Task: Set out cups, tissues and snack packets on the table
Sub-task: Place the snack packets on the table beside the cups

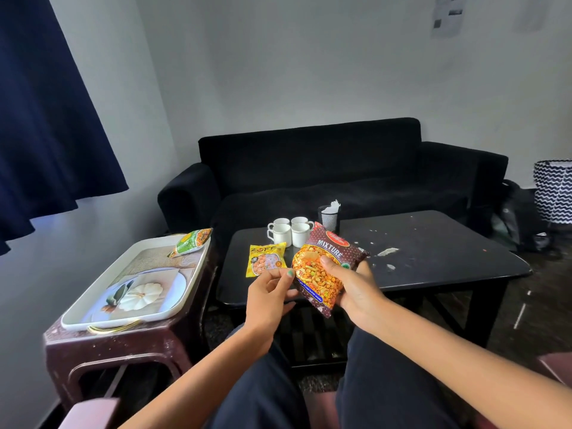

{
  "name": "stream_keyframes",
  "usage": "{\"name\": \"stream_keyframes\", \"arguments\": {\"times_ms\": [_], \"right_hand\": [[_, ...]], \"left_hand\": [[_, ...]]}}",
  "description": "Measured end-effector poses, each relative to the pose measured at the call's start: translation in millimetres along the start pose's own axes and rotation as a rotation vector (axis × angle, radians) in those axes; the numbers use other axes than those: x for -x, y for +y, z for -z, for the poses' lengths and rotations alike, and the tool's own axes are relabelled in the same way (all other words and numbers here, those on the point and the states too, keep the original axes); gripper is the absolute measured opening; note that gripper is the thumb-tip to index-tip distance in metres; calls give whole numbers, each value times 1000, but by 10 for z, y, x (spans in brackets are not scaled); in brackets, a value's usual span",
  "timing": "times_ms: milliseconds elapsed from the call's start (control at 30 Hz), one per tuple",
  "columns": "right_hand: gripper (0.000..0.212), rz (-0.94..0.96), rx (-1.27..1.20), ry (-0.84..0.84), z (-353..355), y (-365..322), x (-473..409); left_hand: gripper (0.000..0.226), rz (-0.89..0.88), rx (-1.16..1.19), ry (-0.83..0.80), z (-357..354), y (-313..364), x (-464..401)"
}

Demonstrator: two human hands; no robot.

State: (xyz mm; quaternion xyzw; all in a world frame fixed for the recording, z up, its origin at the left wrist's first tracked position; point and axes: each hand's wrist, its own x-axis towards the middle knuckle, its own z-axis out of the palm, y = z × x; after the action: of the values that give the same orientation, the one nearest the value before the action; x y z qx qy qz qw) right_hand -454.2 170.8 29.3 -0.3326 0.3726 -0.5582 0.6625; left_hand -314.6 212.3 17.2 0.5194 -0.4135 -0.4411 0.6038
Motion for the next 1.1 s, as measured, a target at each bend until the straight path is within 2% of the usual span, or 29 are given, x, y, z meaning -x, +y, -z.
{"name": "stream_keyframes", "arguments": {"times_ms": [233,367,467,567,667,867,1000,1100], "right_hand": [[53,-75,152,-96,40,-57,5],[46,-52,230,-160,110,-213,-37],[45,-18,404,-221,182,-292,-62],[28,0,490,-278,196,-233,-78],[20,42,520,-265,181,-141,-90],[6,110,519,-178,170,-114,-99],[10,76,453,-83,152,-108,-99],[16,43,392,-31,124,-81,-99]], "left_hand": [[16,49,29,62,108,9,-110],[20,16,29,95,165,59,-191],[19,-125,-132,144,221,86,-210],[17,-284,-377,182,251,64,-198],[17,-313,-430,223,249,48,-187],[19,-185,-332,230,237,94,-200],[25,-60,-187,229,218,77,-232],[28,124,-10,227,179,74,-253]]}}
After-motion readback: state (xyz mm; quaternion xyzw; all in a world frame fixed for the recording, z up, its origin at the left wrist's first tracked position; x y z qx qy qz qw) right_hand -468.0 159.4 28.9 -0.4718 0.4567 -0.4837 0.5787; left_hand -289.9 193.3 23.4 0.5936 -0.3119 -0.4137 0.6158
